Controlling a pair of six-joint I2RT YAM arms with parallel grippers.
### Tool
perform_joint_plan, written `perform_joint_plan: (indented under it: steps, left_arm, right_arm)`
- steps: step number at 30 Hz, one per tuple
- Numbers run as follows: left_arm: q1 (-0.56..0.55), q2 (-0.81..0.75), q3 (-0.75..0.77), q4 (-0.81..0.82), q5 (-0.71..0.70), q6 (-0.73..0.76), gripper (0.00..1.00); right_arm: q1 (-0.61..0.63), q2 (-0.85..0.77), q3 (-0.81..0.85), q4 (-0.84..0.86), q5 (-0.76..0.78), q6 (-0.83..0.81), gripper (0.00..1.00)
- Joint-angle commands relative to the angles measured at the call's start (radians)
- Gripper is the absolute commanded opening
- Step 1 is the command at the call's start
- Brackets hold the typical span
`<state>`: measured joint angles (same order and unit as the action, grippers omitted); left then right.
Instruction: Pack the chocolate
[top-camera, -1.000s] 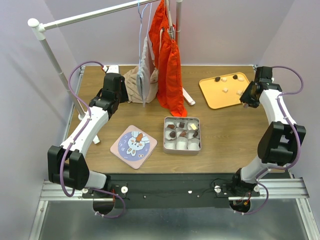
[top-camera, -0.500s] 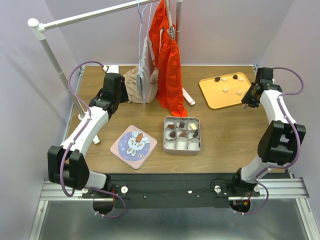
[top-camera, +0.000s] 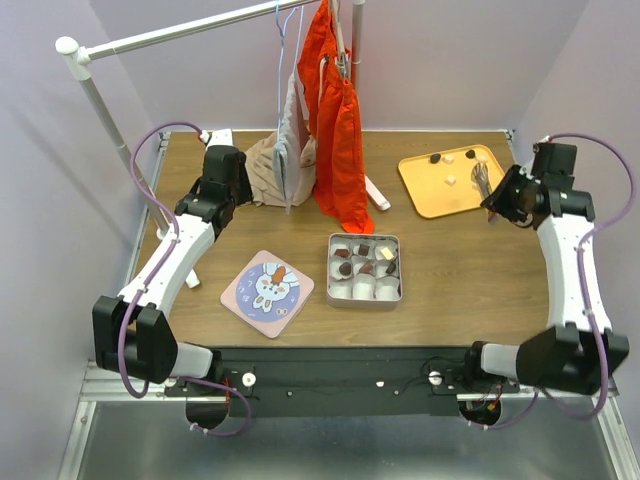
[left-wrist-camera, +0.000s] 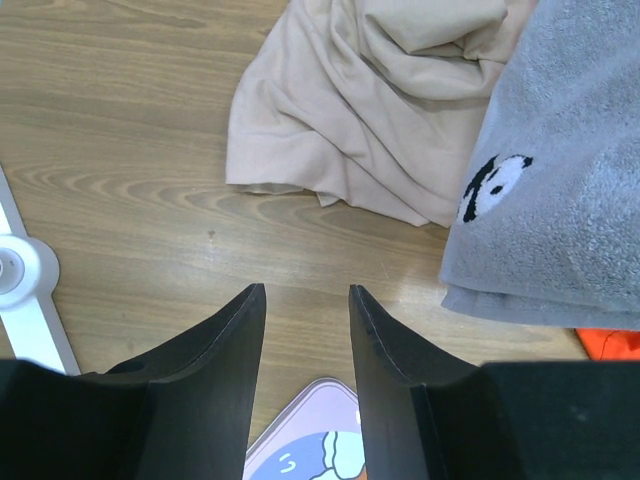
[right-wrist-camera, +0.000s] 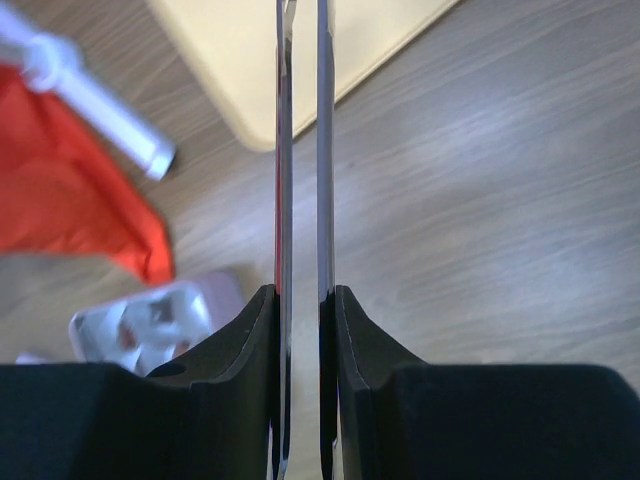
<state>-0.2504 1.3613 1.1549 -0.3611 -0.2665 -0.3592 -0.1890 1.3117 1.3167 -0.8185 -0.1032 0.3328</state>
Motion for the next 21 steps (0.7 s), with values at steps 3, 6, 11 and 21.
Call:
perform_joint_plan:
  steps: [3,6,11,21]
  left_arm:
    - [0.008,-0.002,0.031,0.008,-0.045,0.003,0.48]
    - [0.008,0.018,0.051,-0.001,-0.056,0.009,0.48]
    - [0.008,0.024,0.065,-0.009,-0.071,0.006,0.48]
    - [0.010,0.016,0.066,-0.018,-0.092,-0.007,0.48]
  right_arm:
    - [0.129,-0.173,-0.051,-0.192,-0.256,0.054,0.15]
    - [0.264,-0.201,-0.050,-0.215,-0.260,0.121,0.15]
    - [0.423,-0.224,-0.056,-0.248,-0.268,0.157,0.15]
    - [0.485,-0.278,-0.126,-0.395,-0.354,0.123,0.15]
